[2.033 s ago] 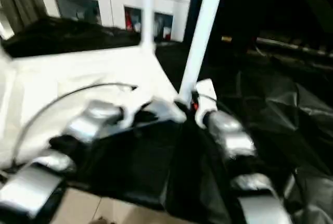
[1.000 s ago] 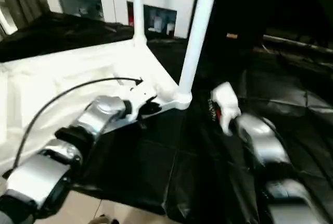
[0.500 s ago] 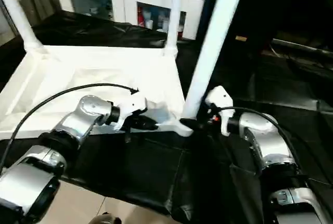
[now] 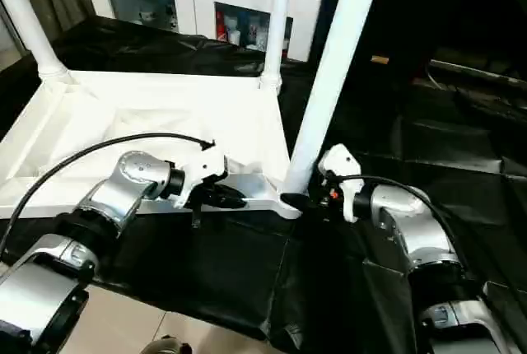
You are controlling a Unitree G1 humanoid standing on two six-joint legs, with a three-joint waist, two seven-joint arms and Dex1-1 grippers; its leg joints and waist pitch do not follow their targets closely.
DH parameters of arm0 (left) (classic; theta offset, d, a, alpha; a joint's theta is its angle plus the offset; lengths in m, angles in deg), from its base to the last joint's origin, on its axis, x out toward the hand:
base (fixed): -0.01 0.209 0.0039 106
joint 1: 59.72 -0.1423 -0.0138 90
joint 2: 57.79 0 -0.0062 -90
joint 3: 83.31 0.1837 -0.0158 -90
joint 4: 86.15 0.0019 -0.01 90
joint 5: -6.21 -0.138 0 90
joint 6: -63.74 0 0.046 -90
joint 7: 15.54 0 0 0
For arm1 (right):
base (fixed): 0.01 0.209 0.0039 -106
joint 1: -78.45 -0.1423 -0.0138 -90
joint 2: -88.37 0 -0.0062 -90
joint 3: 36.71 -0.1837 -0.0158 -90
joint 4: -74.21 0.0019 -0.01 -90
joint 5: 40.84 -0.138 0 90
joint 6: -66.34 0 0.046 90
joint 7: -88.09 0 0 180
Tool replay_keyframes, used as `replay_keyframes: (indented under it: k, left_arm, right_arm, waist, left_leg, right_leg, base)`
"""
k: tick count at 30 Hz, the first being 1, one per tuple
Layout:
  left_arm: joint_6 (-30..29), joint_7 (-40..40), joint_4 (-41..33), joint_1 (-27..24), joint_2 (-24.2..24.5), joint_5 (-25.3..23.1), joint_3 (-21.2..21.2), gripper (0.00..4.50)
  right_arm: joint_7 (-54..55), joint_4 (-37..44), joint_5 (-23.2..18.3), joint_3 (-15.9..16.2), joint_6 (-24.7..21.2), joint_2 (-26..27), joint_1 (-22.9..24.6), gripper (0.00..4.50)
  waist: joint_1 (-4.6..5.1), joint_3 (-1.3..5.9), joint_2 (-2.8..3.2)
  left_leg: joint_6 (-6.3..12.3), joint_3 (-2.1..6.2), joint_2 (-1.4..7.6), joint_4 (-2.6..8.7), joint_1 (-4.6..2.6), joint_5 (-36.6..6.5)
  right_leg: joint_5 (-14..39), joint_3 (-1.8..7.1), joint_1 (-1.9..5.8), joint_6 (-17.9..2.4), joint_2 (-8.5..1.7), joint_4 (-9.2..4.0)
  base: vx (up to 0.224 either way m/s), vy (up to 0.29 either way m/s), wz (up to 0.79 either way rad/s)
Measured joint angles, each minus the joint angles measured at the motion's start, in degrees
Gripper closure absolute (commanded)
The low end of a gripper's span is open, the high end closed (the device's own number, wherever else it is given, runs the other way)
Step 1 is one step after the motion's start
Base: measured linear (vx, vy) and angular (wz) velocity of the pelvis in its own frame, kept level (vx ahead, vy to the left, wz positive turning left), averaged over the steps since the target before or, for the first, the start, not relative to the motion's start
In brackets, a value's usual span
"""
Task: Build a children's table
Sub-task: Rotate leg to tighten
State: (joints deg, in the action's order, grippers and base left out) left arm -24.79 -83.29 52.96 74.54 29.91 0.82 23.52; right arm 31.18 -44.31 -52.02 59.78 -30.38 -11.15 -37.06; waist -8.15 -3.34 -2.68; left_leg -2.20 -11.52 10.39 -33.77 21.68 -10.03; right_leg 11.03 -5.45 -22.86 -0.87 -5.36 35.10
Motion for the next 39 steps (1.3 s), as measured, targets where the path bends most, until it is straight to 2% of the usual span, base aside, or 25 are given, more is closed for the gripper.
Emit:
replay_keyframes:
  k: [4,6,9,13,16,18,21,24,28,30,33,35,39]
  left_arm:
    - [-0.32,7.53,3.02,1.37,-2.14,-1.2,-0.81,4.5]
    - [-1.64,15.82,6.6,3.52,-5.16,-2.37,-1.25,4.5]
    - [-3.28,24.29,9.08,5.06,-8.87,-3.29,-1.32,4.5]
    - [-3.75,27.19,9.98,5.65,-10.21,-3.29,-1.4,4.5]
    - [-3.43,26.64,10.01,5.66,-10.17,-3.3,-1.43,4.5]
    - [-2.81,26.64,10.41,5.76,-10.16,-3.42,-1.43,4.5]
    - [-1.56,26.68,11.0,5.85,-10.02,-3.71,-1.31,4.5]
    - [0.0,26.42,11.47,5.85,-9.87,-4.08,-1.07,4.5]
    - [1.77,25.97,12.01,5.88,-9.44,-4.46,-0.82,4.5]
    - [3.15,26.0,12.36,5.88,-9.47,-4.5,-0.81,4.5]
    - [4.65,27.14,13.15,5.88,-9.37,-4.52,-0.87,4.5]
    - [5.13,27.57,13.67,5.89,-9.56,-4.45,-1.62,3.92]
    - [6.59,24.58,10.63,5.96,-10.3,-0.02,-5.15,3.78]
  right_arm:
    - [10.23,-3.94,0.57,-2.44,-0.54,4.78,-1.8,2.4]
    - [21.75,-6.75,0.94,-5.42,-1.28,9.42,-3.41,2.42]
    - [34.32,-9.04,1.78,-7.65,-2.36,13.55,-5.69,2.43]
    - [41.7,-9.94,1.84,-8.72,-2.27,16.42,-6.78,2.44]
    - [40.72,-9.94,1.94,-8.97,-0.96,16.43,-6.36,2.44]
    - [40.28,-9.94,1.94,-9.26,-0.3,16.44,-6.15,1.76]
    - [40.2,-9.92,2.16,-9.17,-0.34,16.25,-5.7,1.7]
    - [37.91,-8.13,2.91,-7.15,-1.19,14.18,-4.74,1.57]
    - [28.88,-1.96,2.62,-5.49,-4.49,8.66,-0.29,1.57]
    - [21.58,3.62,1.46,-3.86,-6.19,4.3,4.25,1.57]
    - [15.96,8.12,-0.27,-3.38,-7.0,0.47,7.9,1.57]
    - [14.45,10.31,-1.28,-3.91,-7.65,-0.48,8.37,1.44]
    - [12.13,14.38,-3.01,-4.26,-9.56,-0.36,8.34,1.44]
  waist:
    - [0.82,0.03,-0.06]
    - [1.29,0.04,-0.06]
    - [1.62,0.05,-0.06]
    - [1.55,0.07,-0.02]
    - [1.54,0.07,-0.01]
    - [1.52,0.06,0.01]
    - [1.5,0.05,0.04]
    - [1.35,0.04,0.07]
    - [1.02,0.03,0.08]
    - [0.87,0.01,0.12]
    - [0.87,0.0,0.15]
    - [0.95,0.0,0.16]
    - [0.64,-0.07,-0.03]
  left_leg:
    - [-0.02,0.0,0.01,-0.12,-0.11,0.02]
    - [-0.06,0.0,-0.01,-0.17,-0.2,0.04]
    - [-0.07,0.01,-0.03,-0.15,-0.33,0.04]
    - [-0.08,0.01,-0.03,0.04,-0.34,0.03]
    - [-0.07,0.01,-0.04,0.07,-0.32,0.03]
    - [-0.07,0.01,-0.04,0.07,-0.32,0.04]
    - [-0.07,0.01,-0.04,0.07,-0.32,0.04]
    - [-0.06,0.01,-0.04,0.07,-0.31,0.04]
    - [-0.06,0.01,-0.04,0.07,-0.29,0.04]
    - [-0.06,0.01,-0.05,0.09,-0.24,0.04]
    - [-0.05,0.01,-0.04,0.11,-0.24,0.04]
    - [-0.04,0.01,-0.04,0.11,-0.22,0.05]
    - [-0.02,0.04,-0.02,-0.02,-0.08,0.05]
  right_leg:
    - [-0.08,0.02,0.05,-0.08,0.0,0.07]
    - [-0.1,0.05,0.14,-0.1,-0.01,0.06]
    - [-0.1,0.07,0.29,-0.09,-0.02,0.0]
    - [-0.08,0.05,0.28,-0.05,-0.01,-0.05]
    - [-0.08,0.05,0.25,-0.05,-0.01,-0.06]
    - [-0.08,0.05,0.25,-0.05,-0.01,-0.06]
    - [-0.08,0.04,0.25,-0.05,-0.01,-0.05]
    - [-0.08,0.04,0.25,-0.04,-0.01,-0.05]
    - [-0.07,0.04,0.26,-0.01,-0.01,-0.1]
    - [-0.06,0.03,0.22,0.07,-0.01,-0.12]
    - [-0.07,0.03,0.15,0.11,0.0,-0.06]
    - [-0.11,0.03,0.1,0.14,0.0,-0.06]
    - [-0.14,0.0,0.09,0.12,0.0,-0.11]
  base:
    - [0.0,0.0,0.0]
    - [0.0,0.0,0.0]
    - [0.0,0.0,0.0]
    - [0.0,0.0,0.0]
    - [0.0,0.0,0.0]
    - [0.0,0.0,0.0]
    - [0.0,0.0,0.0]
    - [0.0,0.0,0.0]
    - [0.0,0.0,0.0]
    - [0.0,0.0,0.0]
    - [0.0,0.0,0.0]
    - [0.0,0.0,0.0]
    - [0.0,0.0,0.0]
